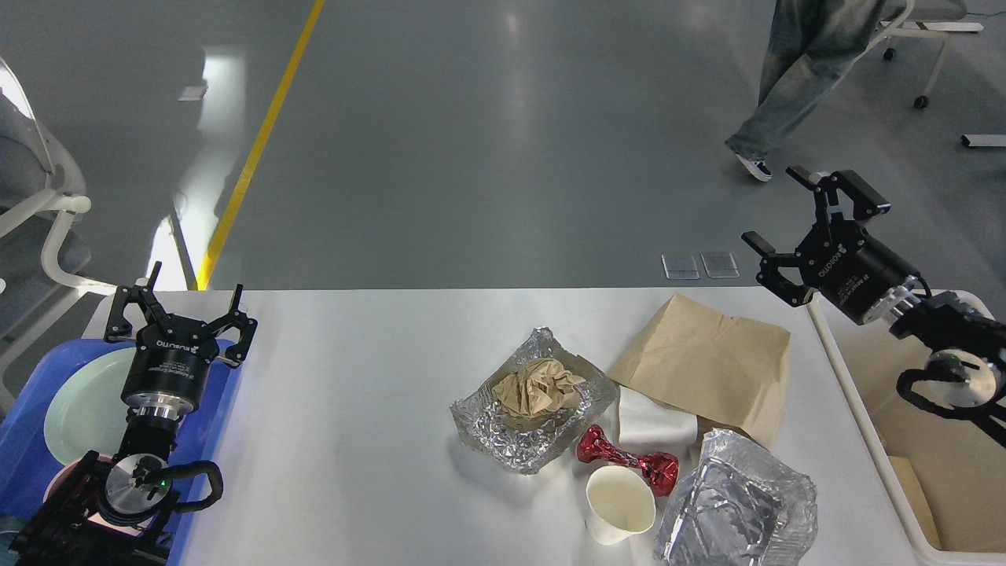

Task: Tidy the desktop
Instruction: 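Raise the right gripper up and away from the bin, then lower the right gripper onto the brown paper bag, then grasp the brown paper bag with the right gripper, then lift the brown paper bag and drop it into the white bin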

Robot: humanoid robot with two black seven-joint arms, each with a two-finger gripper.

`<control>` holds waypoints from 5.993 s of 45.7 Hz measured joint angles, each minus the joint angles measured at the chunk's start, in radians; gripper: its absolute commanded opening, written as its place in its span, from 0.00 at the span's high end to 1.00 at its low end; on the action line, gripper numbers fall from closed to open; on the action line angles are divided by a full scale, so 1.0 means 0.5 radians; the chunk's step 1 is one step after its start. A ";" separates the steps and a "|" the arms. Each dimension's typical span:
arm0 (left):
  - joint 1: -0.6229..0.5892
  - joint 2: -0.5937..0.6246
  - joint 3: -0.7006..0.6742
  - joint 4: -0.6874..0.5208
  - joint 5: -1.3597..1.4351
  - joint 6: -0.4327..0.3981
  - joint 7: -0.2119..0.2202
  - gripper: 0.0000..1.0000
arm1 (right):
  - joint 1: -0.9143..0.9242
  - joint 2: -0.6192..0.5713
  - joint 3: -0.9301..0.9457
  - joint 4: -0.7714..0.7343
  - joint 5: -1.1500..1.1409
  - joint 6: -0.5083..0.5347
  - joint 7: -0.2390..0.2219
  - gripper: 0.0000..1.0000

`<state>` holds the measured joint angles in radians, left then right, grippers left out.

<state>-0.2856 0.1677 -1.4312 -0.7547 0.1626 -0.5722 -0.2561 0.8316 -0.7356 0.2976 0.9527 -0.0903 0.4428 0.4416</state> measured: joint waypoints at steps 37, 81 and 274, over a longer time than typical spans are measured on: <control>0.000 -0.001 0.000 0.000 0.000 0.000 0.000 0.03 | 2.628 0.914 -3.010 0.627 -0.006 0.607 -0.838 0.00; -0.003 -0.001 0.000 0.000 0.000 0.000 0.000 0.03 | 3.203 0.948 -3.035 1.188 0.147 0.531 -1.243 0.00; -0.002 0.000 0.000 0.000 0.000 0.000 0.003 0.03 | 2.805 -0.048 -3.332 0.934 -0.312 0.270 -1.006 1.00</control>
<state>-0.2868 0.1677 -1.4312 -0.7547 0.1626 -0.5722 -0.2546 2.2339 -0.7597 -1.3683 1.4199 -0.2463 0.5780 -0.0613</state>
